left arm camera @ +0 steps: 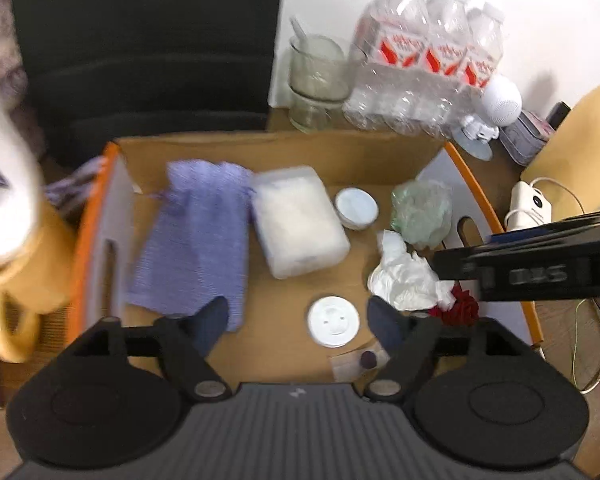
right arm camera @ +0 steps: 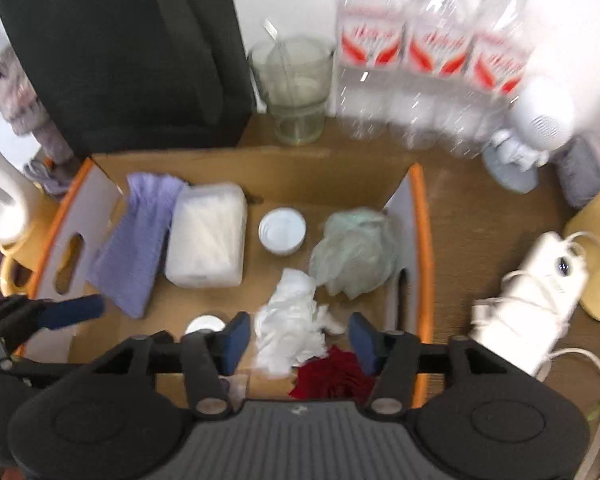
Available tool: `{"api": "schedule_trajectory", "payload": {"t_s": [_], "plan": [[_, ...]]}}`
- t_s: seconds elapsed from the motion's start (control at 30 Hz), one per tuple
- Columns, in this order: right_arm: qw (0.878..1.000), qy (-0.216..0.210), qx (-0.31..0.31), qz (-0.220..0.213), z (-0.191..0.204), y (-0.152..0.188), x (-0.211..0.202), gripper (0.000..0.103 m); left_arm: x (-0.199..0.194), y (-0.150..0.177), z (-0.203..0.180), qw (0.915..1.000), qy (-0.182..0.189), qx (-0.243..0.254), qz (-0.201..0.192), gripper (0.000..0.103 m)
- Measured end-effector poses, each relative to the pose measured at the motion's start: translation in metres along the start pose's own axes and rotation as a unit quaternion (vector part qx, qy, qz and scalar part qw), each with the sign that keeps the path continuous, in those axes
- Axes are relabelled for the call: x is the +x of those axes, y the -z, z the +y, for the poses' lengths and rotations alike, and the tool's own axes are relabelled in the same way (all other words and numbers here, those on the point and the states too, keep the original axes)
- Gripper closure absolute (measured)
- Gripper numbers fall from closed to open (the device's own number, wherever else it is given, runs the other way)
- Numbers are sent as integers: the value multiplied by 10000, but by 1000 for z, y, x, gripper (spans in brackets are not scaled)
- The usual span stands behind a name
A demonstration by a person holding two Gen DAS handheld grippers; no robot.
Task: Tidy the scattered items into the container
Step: 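Carry the cap and tissue into the box and open both tools, then move both tools back toward the green tissue pack and black item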
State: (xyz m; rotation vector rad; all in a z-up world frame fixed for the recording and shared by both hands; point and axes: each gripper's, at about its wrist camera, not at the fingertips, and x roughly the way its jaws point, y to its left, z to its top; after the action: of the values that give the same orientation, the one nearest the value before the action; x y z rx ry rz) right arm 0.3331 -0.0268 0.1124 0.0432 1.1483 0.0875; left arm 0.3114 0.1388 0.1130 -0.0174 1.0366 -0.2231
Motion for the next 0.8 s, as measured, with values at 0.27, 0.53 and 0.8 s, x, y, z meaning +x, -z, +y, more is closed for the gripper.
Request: {"api": "schedule_trajectory", "payload": {"t_s": [0.27,0.53,0.8], "plan": [[9985,2,-80,-542,3,6,-86,30,-74,-1,1,9977,-447,-156,-484,0],[9948,41,-124,-1010,12,45,-102,27,-93,33,-6,9921,-705,-5,-1034,0],[9690,48,-382,-2439,36,100,-104,21,-108,109,4,9605,-919,97,-2625,0]]}}
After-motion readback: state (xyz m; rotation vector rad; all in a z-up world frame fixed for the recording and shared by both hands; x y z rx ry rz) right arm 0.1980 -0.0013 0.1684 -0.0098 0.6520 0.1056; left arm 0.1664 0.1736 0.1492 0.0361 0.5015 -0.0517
